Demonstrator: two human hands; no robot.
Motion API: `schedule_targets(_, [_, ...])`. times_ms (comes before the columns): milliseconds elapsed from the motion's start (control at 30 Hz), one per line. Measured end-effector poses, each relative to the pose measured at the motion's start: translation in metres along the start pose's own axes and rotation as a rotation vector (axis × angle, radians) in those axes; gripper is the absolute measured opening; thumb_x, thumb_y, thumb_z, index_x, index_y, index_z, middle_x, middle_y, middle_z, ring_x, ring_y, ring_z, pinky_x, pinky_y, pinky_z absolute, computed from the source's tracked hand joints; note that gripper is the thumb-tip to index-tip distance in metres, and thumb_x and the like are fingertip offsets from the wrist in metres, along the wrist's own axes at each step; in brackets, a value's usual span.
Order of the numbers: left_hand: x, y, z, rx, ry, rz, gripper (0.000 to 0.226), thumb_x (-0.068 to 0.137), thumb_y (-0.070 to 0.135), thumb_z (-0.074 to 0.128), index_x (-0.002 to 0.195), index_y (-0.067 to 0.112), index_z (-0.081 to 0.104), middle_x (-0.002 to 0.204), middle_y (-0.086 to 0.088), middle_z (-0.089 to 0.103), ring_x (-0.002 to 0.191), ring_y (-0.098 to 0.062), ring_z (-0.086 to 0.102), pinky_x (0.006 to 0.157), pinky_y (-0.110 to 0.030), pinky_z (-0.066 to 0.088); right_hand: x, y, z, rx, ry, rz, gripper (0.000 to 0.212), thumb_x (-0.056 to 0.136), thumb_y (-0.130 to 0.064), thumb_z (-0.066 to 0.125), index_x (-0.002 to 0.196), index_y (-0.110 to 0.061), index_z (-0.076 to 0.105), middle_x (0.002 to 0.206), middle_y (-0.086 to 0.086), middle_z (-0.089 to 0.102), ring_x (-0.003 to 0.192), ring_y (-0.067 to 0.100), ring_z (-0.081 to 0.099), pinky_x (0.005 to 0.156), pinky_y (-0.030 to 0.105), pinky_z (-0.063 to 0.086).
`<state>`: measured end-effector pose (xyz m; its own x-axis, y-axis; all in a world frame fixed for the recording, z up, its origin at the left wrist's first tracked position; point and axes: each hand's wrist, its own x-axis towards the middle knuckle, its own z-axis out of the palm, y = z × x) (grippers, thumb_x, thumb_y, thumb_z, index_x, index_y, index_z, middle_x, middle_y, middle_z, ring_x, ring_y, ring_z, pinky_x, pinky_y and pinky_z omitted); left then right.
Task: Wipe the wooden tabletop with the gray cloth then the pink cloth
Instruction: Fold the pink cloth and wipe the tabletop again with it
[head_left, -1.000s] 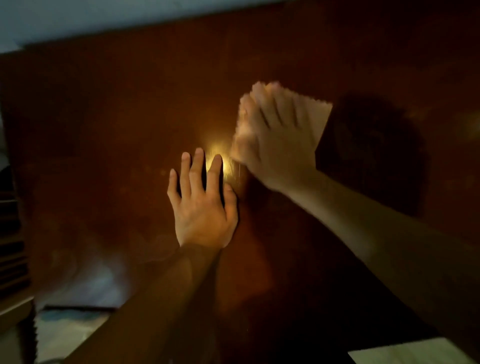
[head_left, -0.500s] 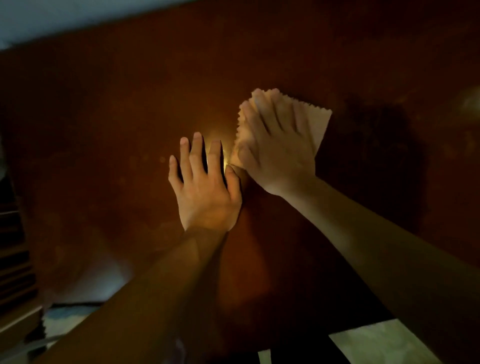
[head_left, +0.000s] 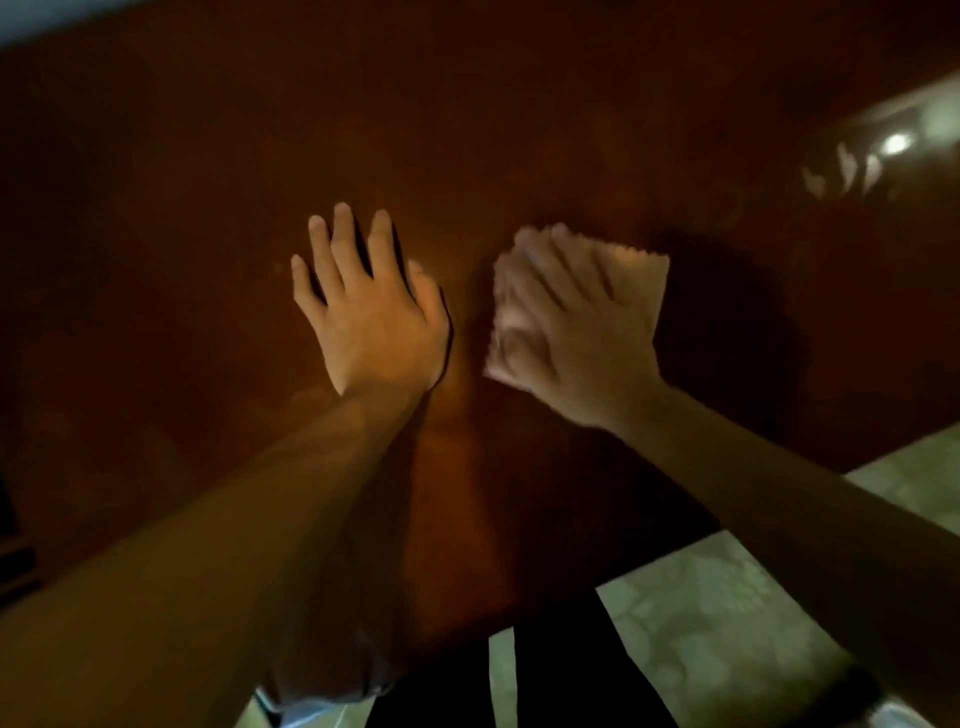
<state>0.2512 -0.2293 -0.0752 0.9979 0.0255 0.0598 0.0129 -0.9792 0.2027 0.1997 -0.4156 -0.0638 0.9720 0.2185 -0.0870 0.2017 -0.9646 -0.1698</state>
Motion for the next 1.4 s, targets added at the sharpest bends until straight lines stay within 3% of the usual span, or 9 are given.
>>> schedule_targets(100, [0.000,0.001,-0.002,0.001,-0.016,-0.006,0.055,0.103,0.039,0.029,0.153,0.015,0.036,0.162,-0.016,0.028,0.153,-0.034,0.017,0.122,-0.056,0.013,-0.005,-0.024,0.006,0.007,0.030,0.184,0.071,0.102,-0.055,0.023,0.160,-0.016,0.032,0.170,0.010,0.022,0.158,0.032,0.014,0.126,0.054,0.014])
schedule_targets(300, [0.000,0.001,-0.003,0.002,-0.021,0.001,0.056,0.104,0.039,0.027,0.153,0.014,0.034,0.163,-0.016,0.026,0.154,-0.034,0.014,0.122,-0.056,0.012,-0.125,-0.070,0.027,0.046,0.004,0.084,0.071,0.100,-0.058,0.034,0.160,-0.020,0.034,0.171,0.005,0.021,0.159,0.027,0.012,0.127,0.053,0.013])
schedule_targets(433, [-0.001,0.001,-0.004,-0.007,-0.031,0.003,0.057,0.104,0.039,0.026,0.154,0.014,0.032,0.164,-0.016,0.024,0.154,-0.034,0.012,0.123,-0.056,0.010,-0.113,-0.044,0.025,0.047,-0.011,0.051,0.072,0.098,-0.060,0.035,0.158,-0.021,0.036,0.169,0.006,0.026,0.157,0.029,0.018,0.126,0.053,0.015])
schedule_targets(667, [-0.001,0.001,-0.003,0.001,-0.012,0.012,0.058,0.104,0.040,0.024,0.155,0.015,0.031,0.164,-0.016,0.023,0.154,-0.034,0.012,0.123,-0.055,0.009,-0.100,-0.072,0.026,0.082,0.075,0.490,0.069,0.101,-0.057,0.025,0.161,-0.020,0.028,0.170,0.008,0.021,0.158,0.031,0.014,0.126,0.053,0.011])
schedule_targets(800, [-0.002,0.001,-0.007,0.007,-0.026,0.019,0.057,0.104,0.039,0.025,0.156,0.014,0.030,0.165,-0.016,0.021,0.154,-0.034,0.011,0.123,-0.054,0.008,-0.135,-0.139,0.039,0.146,0.049,0.241,0.068,0.097,-0.050,0.047,0.157,-0.019,0.040,0.170,0.006,0.024,0.158,0.029,0.014,0.126,0.055,0.011])
schedule_targets(933, [0.000,0.003,-0.013,-0.013,-0.047,0.037,0.053,0.104,0.034,0.030,0.153,0.012,0.033,0.164,-0.017,0.022,0.153,-0.035,0.013,0.122,-0.055,0.009,-0.136,-0.104,0.037,0.123,0.021,0.165,0.065,0.099,-0.055,0.044,0.156,-0.024,0.040,0.168,0.003,0.028,0.157,0.027,0.017,0.126,0.050,0.014])
schedule_targets(1167, [-0.004,0.022,-0.011,-0.069,-0.093,0.183,0.049,0.106,0.032,0.034,0.151,0.013,0.035,0.164,-0.014,0.023,0.154,-0.029,0.013,0.122,-0.055,0.011,-0.127,0.034,0.010,0.055,0.073,0.666,0.073,0.101,-0.058,0.018,0.162,-0.018,0.022,0.171,0.011,0.018,0.158,0.035,0.010,0.126,0.056,0.011])
schedule_targets(1267, [-0.010,0.022,-0.001,-0.007,-0.064,0.177,0.053,0.107,0.039,0.026,0.153,0.014,0.030,0.165,-0.014,0.020,0.155,-0.030,0.010,0.122,-0.056,0.010,-0.117,0.010,0.014,0.058,0.083,0.759,0.075,0.101,-0.058,0.016,0.163,-0.017,0.016,0.171,0.013,0.013,0.158,0.035,0.006,0.126,0.057,0.007])
schedule_targets(1400, [-0.008,0.022,0.002,-0.009,-0.039,0.169,0.055,0.105,0.041,0.026,0.151,0.014,0.034,0.164,-0.015,0.025,0.154,-0.031,0.014,0.122,-0.057,0.013,-0.110,-0.041,0.024,0.044,0.059,0.585,0.074,0.102,-0.059,0.024,0.163,-0.016,0.022,0.170,0.013,0.018,0.157,0.036,0.012,0.126,0.052,0.006])
